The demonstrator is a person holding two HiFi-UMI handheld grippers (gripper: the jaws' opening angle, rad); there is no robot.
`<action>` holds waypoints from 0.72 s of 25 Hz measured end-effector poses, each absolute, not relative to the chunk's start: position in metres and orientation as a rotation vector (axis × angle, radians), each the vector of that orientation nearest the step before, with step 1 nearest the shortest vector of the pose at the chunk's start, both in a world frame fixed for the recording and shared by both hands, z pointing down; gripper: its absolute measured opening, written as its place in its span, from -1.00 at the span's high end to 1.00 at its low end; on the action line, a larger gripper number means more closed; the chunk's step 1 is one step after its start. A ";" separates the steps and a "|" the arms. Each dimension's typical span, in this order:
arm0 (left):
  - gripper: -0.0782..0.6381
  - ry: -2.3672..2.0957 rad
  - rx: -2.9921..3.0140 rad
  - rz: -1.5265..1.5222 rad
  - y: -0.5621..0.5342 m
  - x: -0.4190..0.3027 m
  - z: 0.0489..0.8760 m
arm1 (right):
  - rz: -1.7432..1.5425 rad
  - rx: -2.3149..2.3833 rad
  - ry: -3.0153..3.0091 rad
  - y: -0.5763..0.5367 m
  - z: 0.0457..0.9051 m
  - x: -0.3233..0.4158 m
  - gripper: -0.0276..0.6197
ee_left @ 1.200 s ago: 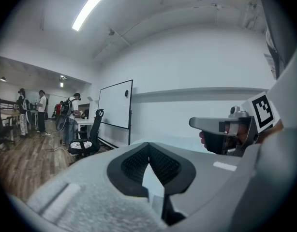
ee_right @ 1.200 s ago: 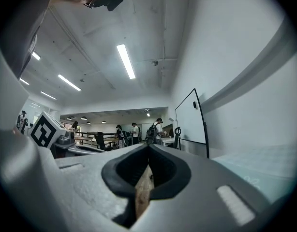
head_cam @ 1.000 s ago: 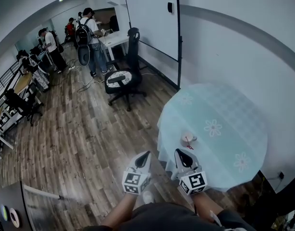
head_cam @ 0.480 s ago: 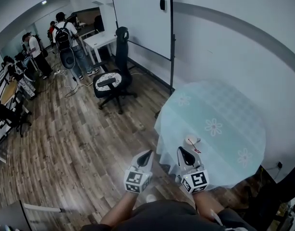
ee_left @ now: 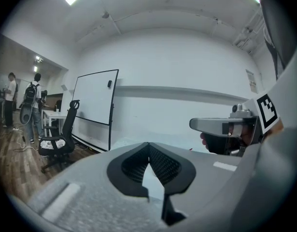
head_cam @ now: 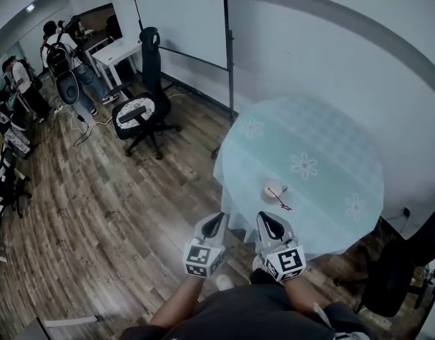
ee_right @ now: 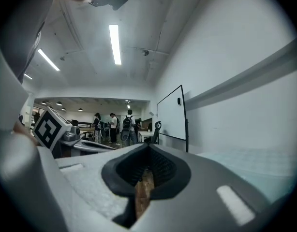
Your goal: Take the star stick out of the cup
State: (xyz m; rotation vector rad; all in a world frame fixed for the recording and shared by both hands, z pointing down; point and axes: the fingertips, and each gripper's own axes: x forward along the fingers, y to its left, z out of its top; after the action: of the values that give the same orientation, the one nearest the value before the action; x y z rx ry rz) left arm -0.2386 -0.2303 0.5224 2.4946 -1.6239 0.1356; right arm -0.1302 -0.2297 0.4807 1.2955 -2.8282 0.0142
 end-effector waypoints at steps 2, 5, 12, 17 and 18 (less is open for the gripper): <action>0.77 -1.615 2.481 0.145 -0.237 -0.233 0.531 | 0.031 1.303 -2.809 -0.232 0.490 -0.125 0.91; 0.77 -1.601 2.479 0.161 -0.251 -0.223 0.544 | 0.072 1.296 -2.785 -0.238 0.510 -0.116 0.91; 0.77 -1.531 2.451 0.234 -0.273 -0.200 0.579 | 0.199 1.318 -2.733 -0.255 0.546 -0.095 0.91; 0.77 -1.492 2.459 0.271 -0.285 -0.184 0.601 | 0.286 1.342 -2.686 -0.261 0.577 -0.081 0.91; 0.77 -1.480 2.460 0.278 -0.287 -0.180 0.605 | 0.304 1.350 -2.674 -0.262 0.584 -0.077 0.91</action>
State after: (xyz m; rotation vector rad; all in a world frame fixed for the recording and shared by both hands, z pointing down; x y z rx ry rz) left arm -0.1803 -0.2869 0.6050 2.4600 -1.4800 0.2782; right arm -0.0770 -0.2625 0.5841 1.3505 -2.6740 0.3044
